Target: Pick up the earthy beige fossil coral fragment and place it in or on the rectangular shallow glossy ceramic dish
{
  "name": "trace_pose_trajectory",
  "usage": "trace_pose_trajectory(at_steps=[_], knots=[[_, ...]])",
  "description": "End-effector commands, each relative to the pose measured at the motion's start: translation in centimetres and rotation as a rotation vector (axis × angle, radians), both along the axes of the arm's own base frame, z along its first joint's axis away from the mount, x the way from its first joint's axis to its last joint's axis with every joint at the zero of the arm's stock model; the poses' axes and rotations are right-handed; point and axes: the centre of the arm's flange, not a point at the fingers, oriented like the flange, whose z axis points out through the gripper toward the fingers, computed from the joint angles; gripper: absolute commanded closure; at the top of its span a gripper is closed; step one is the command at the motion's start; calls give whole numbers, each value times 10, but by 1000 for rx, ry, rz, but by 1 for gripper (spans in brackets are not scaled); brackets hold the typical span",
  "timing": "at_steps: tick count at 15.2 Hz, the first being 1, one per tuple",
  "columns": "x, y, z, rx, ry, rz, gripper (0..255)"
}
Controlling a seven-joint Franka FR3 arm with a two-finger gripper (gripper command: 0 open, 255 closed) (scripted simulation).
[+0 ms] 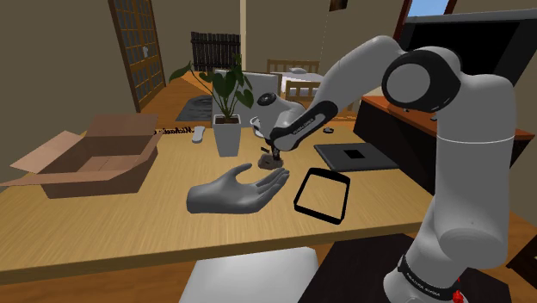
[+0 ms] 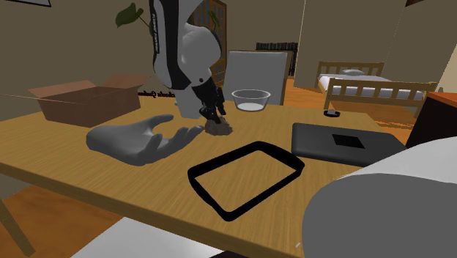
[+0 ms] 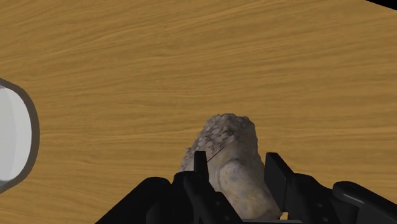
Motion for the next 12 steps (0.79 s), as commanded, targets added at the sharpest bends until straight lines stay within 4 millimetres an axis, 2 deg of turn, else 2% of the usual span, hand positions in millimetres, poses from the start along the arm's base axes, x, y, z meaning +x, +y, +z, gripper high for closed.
trace_pose_trajectory(at_steps=[1,12], knots=[[0,0,8,0,0,1,255],[0,0,66,0,0,1,255]])
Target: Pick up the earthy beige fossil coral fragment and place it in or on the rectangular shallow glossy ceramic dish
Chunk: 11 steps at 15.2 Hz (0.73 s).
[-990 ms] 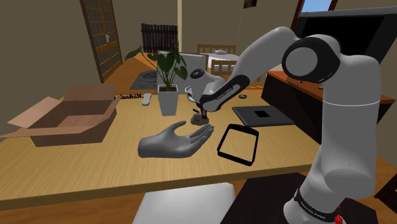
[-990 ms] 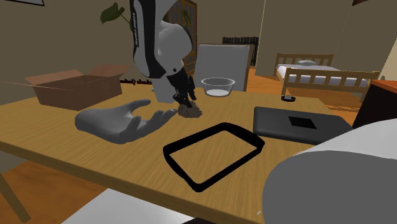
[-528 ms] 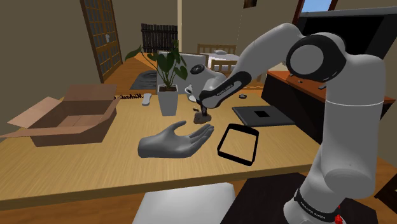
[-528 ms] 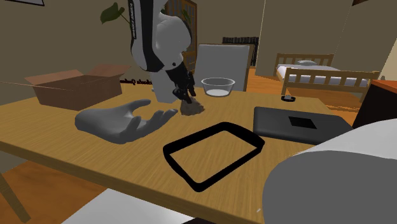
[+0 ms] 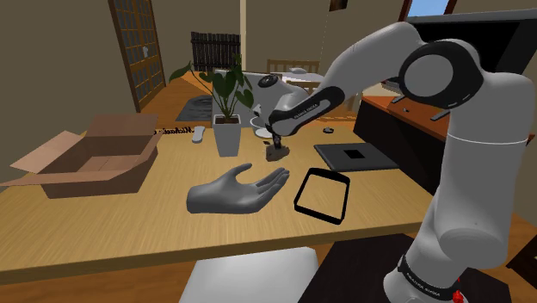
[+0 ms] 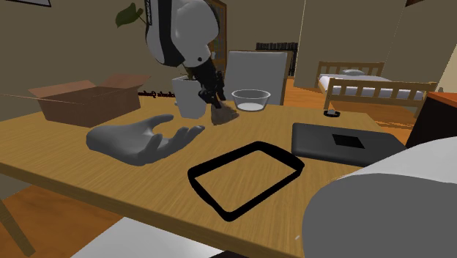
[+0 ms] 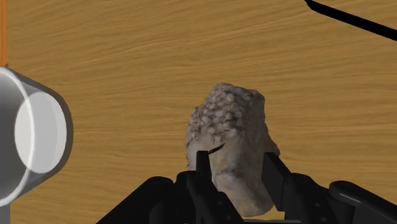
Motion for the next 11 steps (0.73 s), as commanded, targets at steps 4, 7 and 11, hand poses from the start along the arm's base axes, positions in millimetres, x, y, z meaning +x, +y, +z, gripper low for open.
trace_pose_trajectory(at_steps=[4,7,11], knots=[[0,1,28,0,0,0,255],[0,1,42,0,0,0,255],[-52,4,50,0,0,0,255]])
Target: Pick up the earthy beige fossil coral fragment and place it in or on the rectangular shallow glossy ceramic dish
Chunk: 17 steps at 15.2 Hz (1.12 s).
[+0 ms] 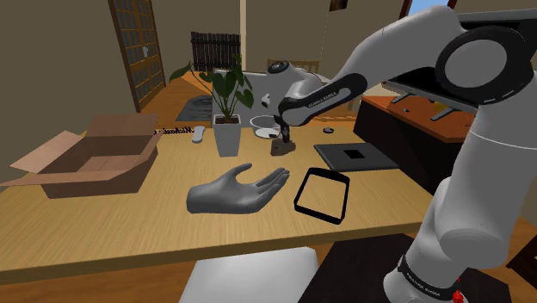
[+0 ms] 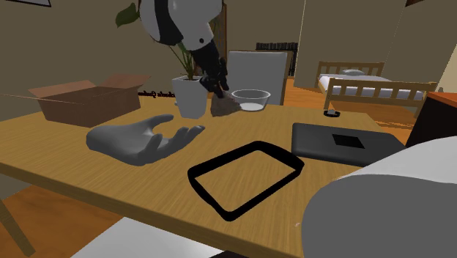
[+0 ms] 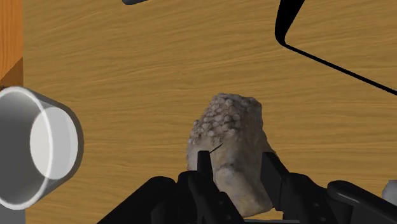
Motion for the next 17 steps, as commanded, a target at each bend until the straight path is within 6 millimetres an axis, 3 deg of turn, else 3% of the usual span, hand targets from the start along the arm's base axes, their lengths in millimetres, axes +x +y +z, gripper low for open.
trace_pose_trajectory(at_steps=[1,11,12,13,17], knots=[[-26,2,3,0,-1,0,255],[-156,10,21,0,-1,0,255],[-143,10,22,0,-1,0,255],[-143,10,22,0,-1,0,0],[-80,16,-33,-1,262,-350,0]])
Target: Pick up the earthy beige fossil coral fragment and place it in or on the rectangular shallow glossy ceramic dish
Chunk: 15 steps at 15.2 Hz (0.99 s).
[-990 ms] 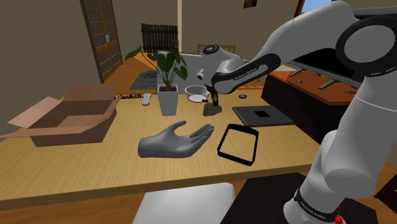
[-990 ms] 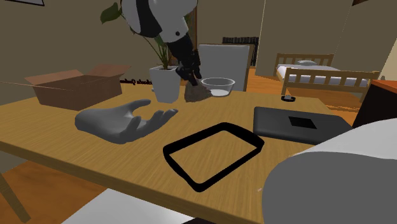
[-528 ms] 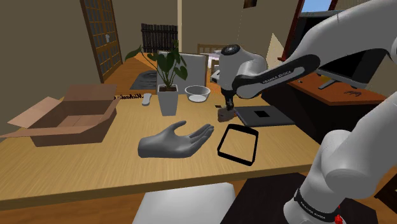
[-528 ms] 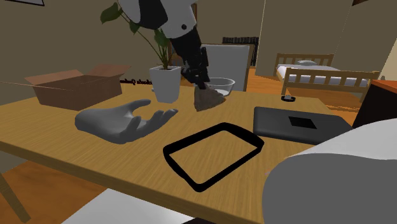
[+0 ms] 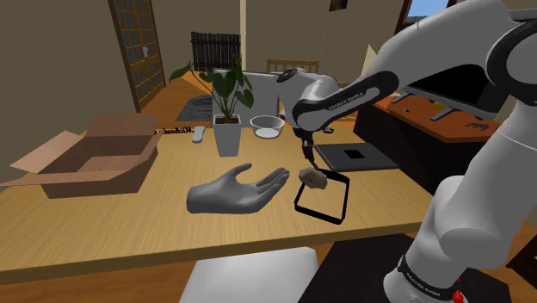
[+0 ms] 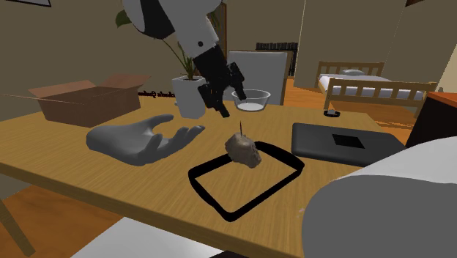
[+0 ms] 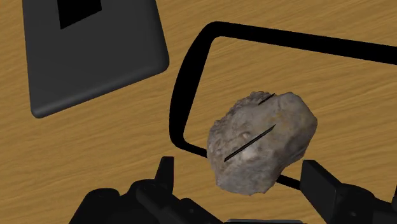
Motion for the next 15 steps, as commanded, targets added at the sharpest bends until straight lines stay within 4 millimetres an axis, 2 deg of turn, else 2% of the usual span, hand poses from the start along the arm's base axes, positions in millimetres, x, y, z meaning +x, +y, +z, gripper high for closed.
trace_pose_trajectory(at_steps=[1,8,15], knots=[[15,1,-19,-2,87,-107,0],[4,-16,-53,-2,87,-107,0],[4,-16,-53,-2,87,-107,0]])
